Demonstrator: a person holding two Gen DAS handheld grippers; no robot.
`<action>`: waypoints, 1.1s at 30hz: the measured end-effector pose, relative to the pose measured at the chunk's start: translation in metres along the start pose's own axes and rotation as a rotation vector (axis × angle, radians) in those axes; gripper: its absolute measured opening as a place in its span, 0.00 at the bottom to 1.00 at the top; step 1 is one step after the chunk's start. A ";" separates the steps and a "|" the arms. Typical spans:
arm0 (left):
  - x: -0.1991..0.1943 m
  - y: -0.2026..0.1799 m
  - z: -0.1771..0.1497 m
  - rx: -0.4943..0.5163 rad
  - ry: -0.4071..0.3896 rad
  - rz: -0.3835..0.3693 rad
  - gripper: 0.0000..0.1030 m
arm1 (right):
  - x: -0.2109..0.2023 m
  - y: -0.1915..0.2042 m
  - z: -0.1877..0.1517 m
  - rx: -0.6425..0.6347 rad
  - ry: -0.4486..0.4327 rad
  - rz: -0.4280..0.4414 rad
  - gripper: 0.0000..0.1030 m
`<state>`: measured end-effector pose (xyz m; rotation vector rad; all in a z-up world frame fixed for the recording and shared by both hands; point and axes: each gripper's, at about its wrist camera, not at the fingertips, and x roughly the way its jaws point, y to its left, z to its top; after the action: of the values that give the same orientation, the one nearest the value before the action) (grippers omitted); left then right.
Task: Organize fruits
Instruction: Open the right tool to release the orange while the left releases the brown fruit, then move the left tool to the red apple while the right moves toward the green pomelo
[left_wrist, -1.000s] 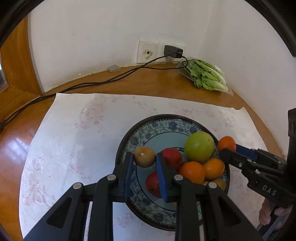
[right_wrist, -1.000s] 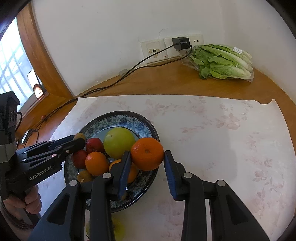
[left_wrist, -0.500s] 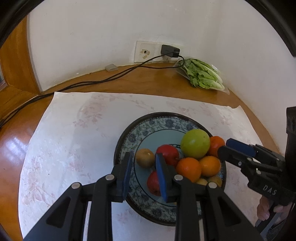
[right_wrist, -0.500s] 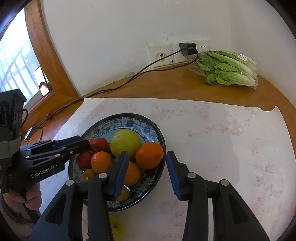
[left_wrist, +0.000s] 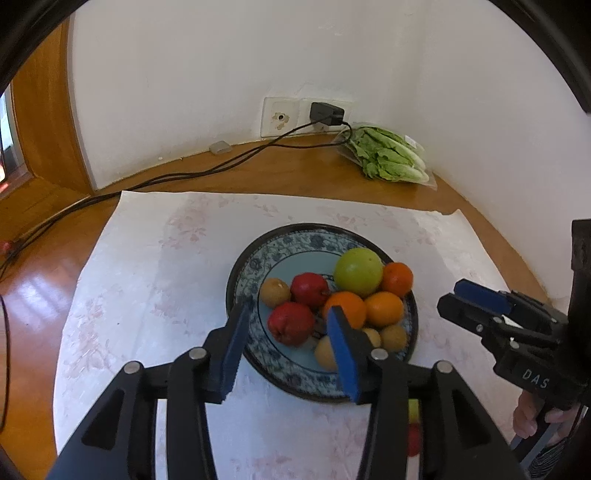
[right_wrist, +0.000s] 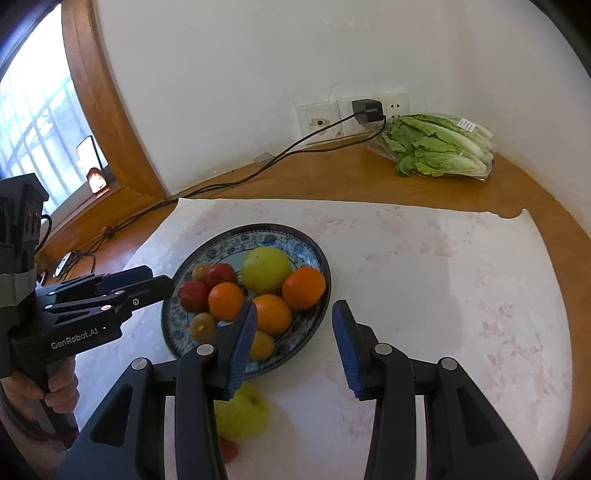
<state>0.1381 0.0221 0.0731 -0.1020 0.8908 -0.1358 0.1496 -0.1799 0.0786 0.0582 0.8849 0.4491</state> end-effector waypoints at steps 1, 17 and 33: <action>-0.002 -0.001 -0.001 0.004 0.000 0.002 0.46 | -0.002 0.000 -0.001 0.001 0.004 -0.008 0.42; -0.022 -0.018 -0.035 0.022 0.031 -0.018 0.47 | -0.035 0.002 -0.037 0.070 0.050 -0.013 0.42; -0.019 -0.056 -0.068 0.072 0.116 -0.097 0.47 | -0.052 -0.006 -0.071 0.133 0.085 -0.025 0.42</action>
<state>0.0697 -0.0327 0.0532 -0.0703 0.9962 -0.2665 0.0698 -0.2154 0.0702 0.1508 0.9976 0.3715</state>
